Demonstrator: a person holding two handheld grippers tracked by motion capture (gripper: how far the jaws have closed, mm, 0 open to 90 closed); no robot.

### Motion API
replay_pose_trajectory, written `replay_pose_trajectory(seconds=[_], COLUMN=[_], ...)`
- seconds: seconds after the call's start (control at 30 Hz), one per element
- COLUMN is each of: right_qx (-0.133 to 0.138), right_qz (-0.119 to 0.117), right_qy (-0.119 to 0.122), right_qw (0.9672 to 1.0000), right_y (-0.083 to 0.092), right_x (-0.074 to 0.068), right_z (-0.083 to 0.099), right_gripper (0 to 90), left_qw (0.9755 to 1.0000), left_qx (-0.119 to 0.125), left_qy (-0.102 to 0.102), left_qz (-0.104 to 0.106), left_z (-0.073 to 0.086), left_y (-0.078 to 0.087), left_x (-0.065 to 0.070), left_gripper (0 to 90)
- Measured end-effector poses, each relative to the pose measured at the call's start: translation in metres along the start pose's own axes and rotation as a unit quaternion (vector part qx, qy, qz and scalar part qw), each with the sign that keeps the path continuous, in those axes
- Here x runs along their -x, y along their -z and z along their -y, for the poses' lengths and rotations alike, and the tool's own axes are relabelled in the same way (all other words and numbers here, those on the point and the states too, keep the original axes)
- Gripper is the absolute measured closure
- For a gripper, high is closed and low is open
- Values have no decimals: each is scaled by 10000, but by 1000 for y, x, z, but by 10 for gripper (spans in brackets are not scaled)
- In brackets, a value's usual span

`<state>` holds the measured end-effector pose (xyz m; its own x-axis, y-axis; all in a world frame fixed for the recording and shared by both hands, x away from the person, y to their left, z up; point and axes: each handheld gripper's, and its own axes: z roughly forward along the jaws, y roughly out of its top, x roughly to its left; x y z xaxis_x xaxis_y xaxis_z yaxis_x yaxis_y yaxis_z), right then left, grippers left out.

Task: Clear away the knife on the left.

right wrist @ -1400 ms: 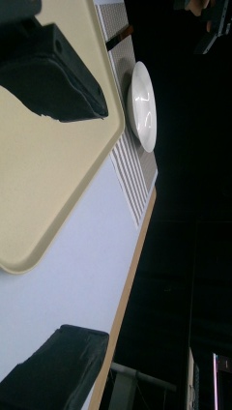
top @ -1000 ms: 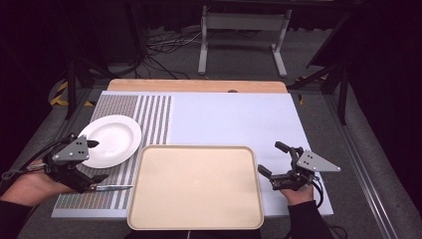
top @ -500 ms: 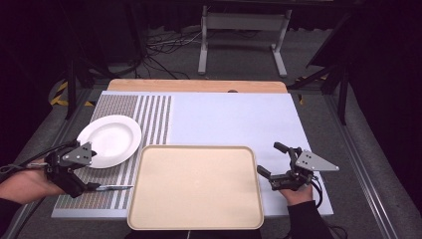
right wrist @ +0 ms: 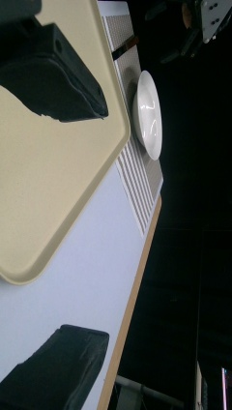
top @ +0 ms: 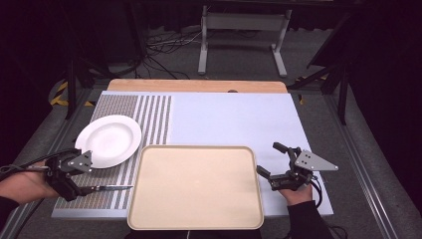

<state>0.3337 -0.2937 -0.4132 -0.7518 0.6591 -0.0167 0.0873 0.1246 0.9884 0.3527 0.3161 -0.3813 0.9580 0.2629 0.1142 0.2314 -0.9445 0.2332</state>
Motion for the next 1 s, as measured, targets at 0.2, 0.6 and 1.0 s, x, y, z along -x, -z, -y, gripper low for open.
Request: replay_pose_trajectory(seconds=[0.2,0.6,1.0], right_qx=[28,8,79], right_qz=[-33,-86,-244], right_qy=[51,20,-97], right_qw=[10000,10000,9996], right_y=[1,5,8], right_x=[-1,-2,-2], right_z=[-1,1,2], right_gripper=[5,5,5], left_qw=[9993,9974,9942], left_qx=[-182,-494,-660], left_qy=[-223,-285,-625], left_qz=[242,448,577], left_z=[-3,6,13], left_y=[-21,-40,-39], left_x=[5,0,-13], left_gripper=[203,388,657])
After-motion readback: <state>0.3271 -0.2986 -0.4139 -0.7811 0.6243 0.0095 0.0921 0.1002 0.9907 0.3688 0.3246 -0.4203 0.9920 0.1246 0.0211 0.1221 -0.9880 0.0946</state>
